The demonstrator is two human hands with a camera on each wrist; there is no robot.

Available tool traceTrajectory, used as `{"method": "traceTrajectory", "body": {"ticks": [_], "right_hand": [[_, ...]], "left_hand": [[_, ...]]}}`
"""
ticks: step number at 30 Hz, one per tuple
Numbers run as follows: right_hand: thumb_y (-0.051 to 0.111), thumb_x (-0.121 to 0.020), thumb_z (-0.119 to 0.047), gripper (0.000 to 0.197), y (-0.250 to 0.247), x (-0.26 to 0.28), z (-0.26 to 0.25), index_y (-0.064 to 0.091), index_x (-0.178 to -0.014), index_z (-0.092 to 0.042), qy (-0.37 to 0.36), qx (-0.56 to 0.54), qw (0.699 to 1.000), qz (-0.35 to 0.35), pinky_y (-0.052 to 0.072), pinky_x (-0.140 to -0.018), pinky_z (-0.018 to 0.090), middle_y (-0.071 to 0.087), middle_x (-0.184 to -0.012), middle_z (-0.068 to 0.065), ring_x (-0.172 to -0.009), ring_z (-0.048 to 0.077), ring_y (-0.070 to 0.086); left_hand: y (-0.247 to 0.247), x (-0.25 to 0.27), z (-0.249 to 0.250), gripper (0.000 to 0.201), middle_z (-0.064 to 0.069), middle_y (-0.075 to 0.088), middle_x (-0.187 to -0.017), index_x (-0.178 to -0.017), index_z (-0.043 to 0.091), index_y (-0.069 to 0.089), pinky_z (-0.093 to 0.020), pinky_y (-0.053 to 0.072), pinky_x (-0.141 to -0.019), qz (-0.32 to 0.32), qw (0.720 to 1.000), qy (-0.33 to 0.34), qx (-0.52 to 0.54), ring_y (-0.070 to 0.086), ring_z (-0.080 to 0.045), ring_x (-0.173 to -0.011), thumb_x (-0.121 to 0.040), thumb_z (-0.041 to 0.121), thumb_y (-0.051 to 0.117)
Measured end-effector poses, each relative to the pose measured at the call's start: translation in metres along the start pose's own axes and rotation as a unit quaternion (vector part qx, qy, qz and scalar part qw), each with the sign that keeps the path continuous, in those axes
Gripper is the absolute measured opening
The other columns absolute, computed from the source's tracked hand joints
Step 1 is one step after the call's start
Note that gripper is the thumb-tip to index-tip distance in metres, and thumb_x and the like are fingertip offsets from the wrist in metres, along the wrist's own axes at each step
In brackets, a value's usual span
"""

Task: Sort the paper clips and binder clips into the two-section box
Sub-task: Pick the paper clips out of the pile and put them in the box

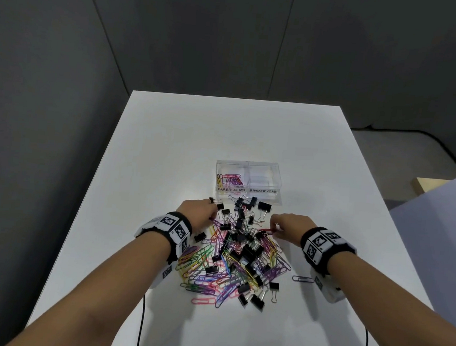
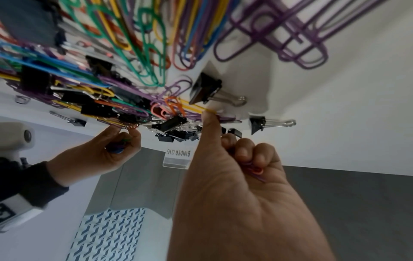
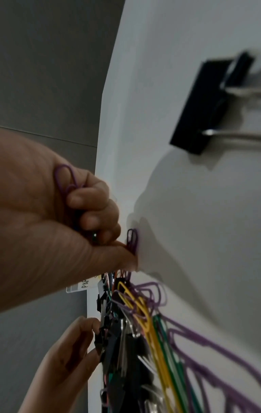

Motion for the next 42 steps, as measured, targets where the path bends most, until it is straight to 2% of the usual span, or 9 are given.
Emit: {"method": "traceTrajectory", "body": {"ticks": [7,12,16,21,26,29,32,36,42], "right_hand": [[0.048,-0.095,-0.03,0.024,0.0,-0.001,-0.005,0.056,-0.111,-0.015,-0.02,-0.01,1.0,0.013,0.046,-0.077,0.03,0.055,-0.117,0.005,-0.1,0.024,0.059],[0.042,-0.097,-0.027,0.024,-0.012,0.0,-0.006,0.05,-0.113,-0.011,-0.023,-0.014,0.999,0.02,0.038,-0.066,0.026,0.063,-0.11,0.01,-0.083,0.022,0.054],[0.04,-0.099,-0.026,0.023,-0.046,-0.006,-0.018,0.05,-0.112,-0.01,-0.046,-0.05,0.997,0.048,0.033,-0.052,0.016,0.065,-0.105,0.01,-0.076,0.02,0.052],[0.038,-0.098,-0.017,0.021,-0.096,-0.037,-0.042,0.052,-0.112,-0.01,-0.05,-0.072,0.987,0.131,0.043,-0.071,0.028,0.065,-0.107,0.011,-0.089,0.027,0.06],[0.036,-0.091,0.001,0.035,-0.114,-0.074,-0.073,0.048,-0.121,-0.012,-0.05,-0.012,0.995,0.088,0.045,-0.071,0.032,0.059,-0.112,0.014,-0.082,0.025,0.053],[0.047,-0.089,0.0,0.049,-0.108,-0.088,-0.085,0.037,-0.134,-0.017,-0.075,0.016,0.995,0.068,0.049,-0.075,0.034,0.056,-0.117,0.014,-0.093,0.029,0.061],[0.051,-0.09,-0.007,0.056,-0.104,-0.092,-0.089,0.028,-0.14,-0.019,-0.1,-0.04,0.992,0.064,0.05,-0.086,0.039,0.052,-0.124,0.015,-0.105,0.032,0.058],[0.047,-0.092,-0.008,0.043,-0.106,-0.079,-0.074,0.039,-0.134,-0.017,-0.089,-0.077,0.987,0.109,0.048,-0.092,0.036,0.054,-0.127,0.01,-0.11,0.027,0.057],[0.043,-0.096,-0.014,0.021,-0.088,-0.04,-0.036,0.056,-0.111,-0.011,-0.076,-0.07,0.985,0.141,0.038,-0.072,0.023,0.063,-0.113,0.005,-0.097,0.022,0.06]], "left_hand": [[-0.002,0.006,0.0,0.022,-0.006,0.056,-0.117,-0.11,0.011,0.058,-0.032,0.046,-0.078,-0.004,1.0,0.011,0.015,0.058,-0.024,-0.102,-0.096,0.022,0.044],[-0.008,0.009,-0.005,0.022,-0.008,0.064,-0.109,-0.106,0.01,0.057,-0.033,0.045,-0.081,0.0,1.0,0.019,0.018,0.059,-0.025,-0.1,-0.098,0.02,0.04],[-0.021,0.009,-0.011,0.024,-0.006,0.065,-0.112,-0.11,0.012,0.059,-0.032,0.045,-0.082,0.042,0.998,0.032,0.031,0.056,-0.023,-0.105,-0.1,0.02,0.039],[-0.052,0.001,-0.024,0.027,-0.002,0.063,-0.116,-0.116,0.016,0.057,-0.037,0.047,-0.085,0.094,0.995,0.022,0.027,0.05,-0.022,-0.111,-0.101,0.019,0.035],[-0.075,-0.012,-0.036,0.027,-0.001,0.062,-0.118,-0.118,0.018,0.055,-0.038,0.049,-0.084,0.118,0.993,0.002,-0.002,0.048,-0.022,-0.113,-0.099,0.01,0.036],[-0.082,-0.019,-0.039,0.027,-0.003,0.062,-0.118,-0.118,0.017,0.056,-0.037,0.047,-0.085,0.106,0.994,-0.004,-0.006,0.048,-0.023,-0.115,-0.1,0.017,0.036],[-0.083,-0.024,-0.04,0.028,-0.004,0.061,-0.12,-0.119,0.018,0.057,-0.036,0.045,-0.087,0.09,0.996,-0.008,-0.004,0.048,-0.023,-0.116,-0.1,0.021,0.037],[-0.084,-0.032,-0.034,0.028,-0.004,0.061,-0.12,-0.118,0.018,0.059,-0.037,0.044,-0.089,0.083,0.997,-0.001,0.009,0.048,-0.023,-0.117,-0.1,0.022,0.038],[-0.09,-0.062,-0.005,0.028,-0.006,0.061,-0.12,-0.118,0.016,0.059,-0.037,0.045,-0.087,0.085,0.995,0.048,0.008,0.049,-0.024,-0.117,-0.099,0.017,0.039]]}}
Point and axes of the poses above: each hand's wrist, its own x-axis away from the middle knuckle, its own y-axis out of the palm, z = x × y, the point moved 3 cm from there along -x, towards the middle knuckle
